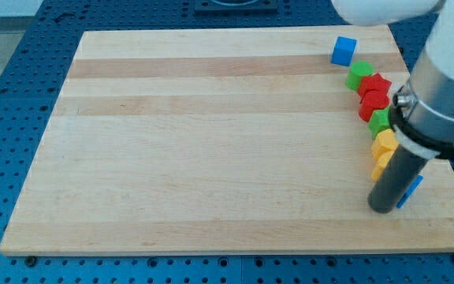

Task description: Slide the blue cube down a bit

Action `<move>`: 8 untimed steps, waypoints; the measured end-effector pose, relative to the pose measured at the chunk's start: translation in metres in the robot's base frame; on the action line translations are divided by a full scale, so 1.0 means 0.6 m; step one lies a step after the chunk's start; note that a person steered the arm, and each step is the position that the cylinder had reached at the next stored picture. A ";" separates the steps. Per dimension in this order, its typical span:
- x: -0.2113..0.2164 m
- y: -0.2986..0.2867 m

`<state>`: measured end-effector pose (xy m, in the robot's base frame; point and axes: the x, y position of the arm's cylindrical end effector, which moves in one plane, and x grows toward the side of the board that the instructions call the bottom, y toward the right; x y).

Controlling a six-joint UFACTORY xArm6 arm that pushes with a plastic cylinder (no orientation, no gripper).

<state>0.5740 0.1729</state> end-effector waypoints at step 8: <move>-0.604 -0.237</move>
<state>0.2115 0.0307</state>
